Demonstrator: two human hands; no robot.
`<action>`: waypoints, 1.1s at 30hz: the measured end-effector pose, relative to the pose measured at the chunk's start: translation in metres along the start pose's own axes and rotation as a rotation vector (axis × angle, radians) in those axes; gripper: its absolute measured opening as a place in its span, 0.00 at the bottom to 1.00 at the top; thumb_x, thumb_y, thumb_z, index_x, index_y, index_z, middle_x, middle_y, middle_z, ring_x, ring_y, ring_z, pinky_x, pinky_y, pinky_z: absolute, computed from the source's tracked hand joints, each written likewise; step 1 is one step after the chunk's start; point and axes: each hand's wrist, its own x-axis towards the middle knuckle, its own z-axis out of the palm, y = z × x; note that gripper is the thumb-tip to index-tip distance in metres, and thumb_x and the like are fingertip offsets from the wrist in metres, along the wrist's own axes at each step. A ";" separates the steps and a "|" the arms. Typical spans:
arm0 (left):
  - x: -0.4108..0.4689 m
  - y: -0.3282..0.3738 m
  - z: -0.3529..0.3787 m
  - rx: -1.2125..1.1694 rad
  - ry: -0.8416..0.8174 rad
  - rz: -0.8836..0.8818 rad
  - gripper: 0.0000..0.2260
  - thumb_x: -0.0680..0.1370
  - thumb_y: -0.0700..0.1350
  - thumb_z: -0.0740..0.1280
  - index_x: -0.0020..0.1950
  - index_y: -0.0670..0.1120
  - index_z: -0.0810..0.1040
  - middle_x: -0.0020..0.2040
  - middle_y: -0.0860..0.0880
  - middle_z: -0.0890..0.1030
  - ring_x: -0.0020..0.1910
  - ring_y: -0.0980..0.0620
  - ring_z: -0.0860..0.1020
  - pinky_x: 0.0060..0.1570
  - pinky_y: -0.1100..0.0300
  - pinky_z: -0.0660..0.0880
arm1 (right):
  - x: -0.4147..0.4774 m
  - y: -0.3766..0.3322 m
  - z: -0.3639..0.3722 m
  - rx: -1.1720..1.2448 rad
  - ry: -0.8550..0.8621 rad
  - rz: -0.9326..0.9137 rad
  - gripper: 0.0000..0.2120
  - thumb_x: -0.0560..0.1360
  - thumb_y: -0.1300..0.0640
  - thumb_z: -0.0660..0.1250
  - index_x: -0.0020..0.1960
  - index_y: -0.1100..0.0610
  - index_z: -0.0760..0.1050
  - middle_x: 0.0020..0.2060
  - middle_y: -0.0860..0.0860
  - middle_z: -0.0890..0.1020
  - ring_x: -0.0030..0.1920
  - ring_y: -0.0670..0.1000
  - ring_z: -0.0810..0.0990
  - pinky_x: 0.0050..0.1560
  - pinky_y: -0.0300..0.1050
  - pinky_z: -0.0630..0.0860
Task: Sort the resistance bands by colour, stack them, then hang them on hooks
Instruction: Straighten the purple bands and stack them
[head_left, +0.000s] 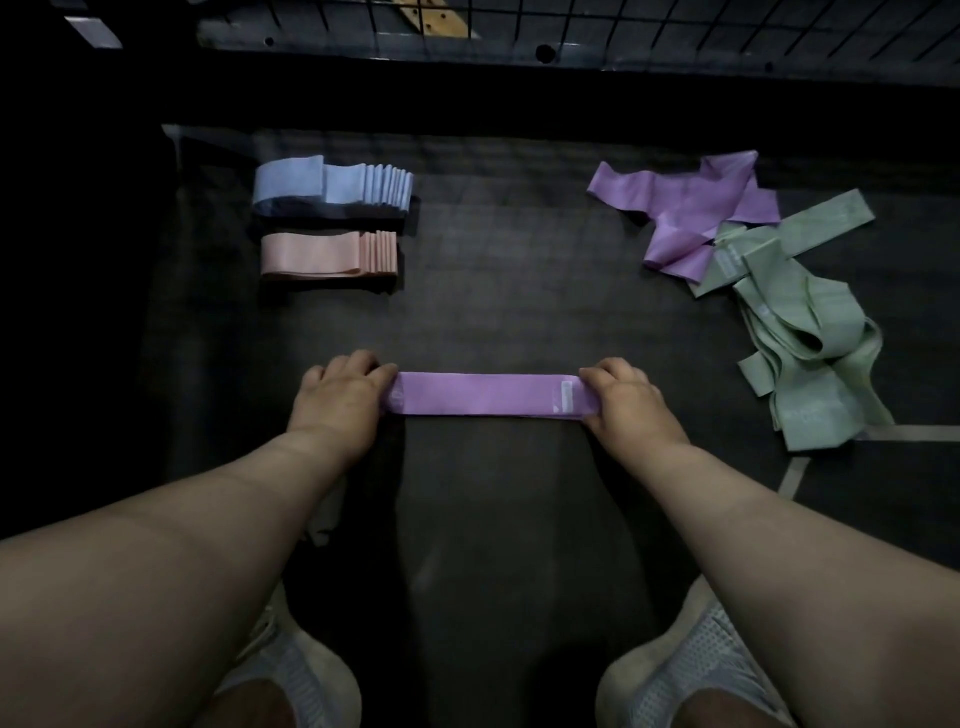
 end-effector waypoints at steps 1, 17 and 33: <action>0.000 0.000 0.000 -0.001 -0.007 0.001 0.25 0.78 0.51 0.64 0.76 0.56 0.64 0.71 0.50 0.66 0.69 0.46 0.66 0.65 0.53 0.63 | -0.002 0.000 0.000 0.016 -0.012 0.000 0.27 0.76 0.55 0.69 0.73 0.53 0.68 0.67 0.51 0.68 0.67 0.56 0.68 0.68 0.48 0.65; 0.004 0.003 0.008 -0.959 0.206 -0.702 0.11 0.79 0.43 0.69 0.59 0.39 0.81 0.57 0.40 0.83 0.57 0.43 0.80 0.53 0.62 0.70 | -0.006 -0.012 0.016 0.656 0.242 0.585 0.07 0.76 0.53 0.71 0.46 0.56 0.77 0.41 0.51 0.80 0.44 0.51 0.78 0.47 0.40 0.70; 0.000 0.011 0.007 -1.022 0.192 -0.719 0.11 0.76 0.42 0.72 0.55 0.39 0.80 0.51 0.41 0.83 0.50 0.43 0.80 0.54 0.53 0.75 | -0.002 -0.011 0.013 0.569 0.223 0.604 0.07 0.76 0.52 0.68 0.50 0.54 0.73 0.51 0.53 0.77 0.48 0.53 0.78 0.50 0.43 0.73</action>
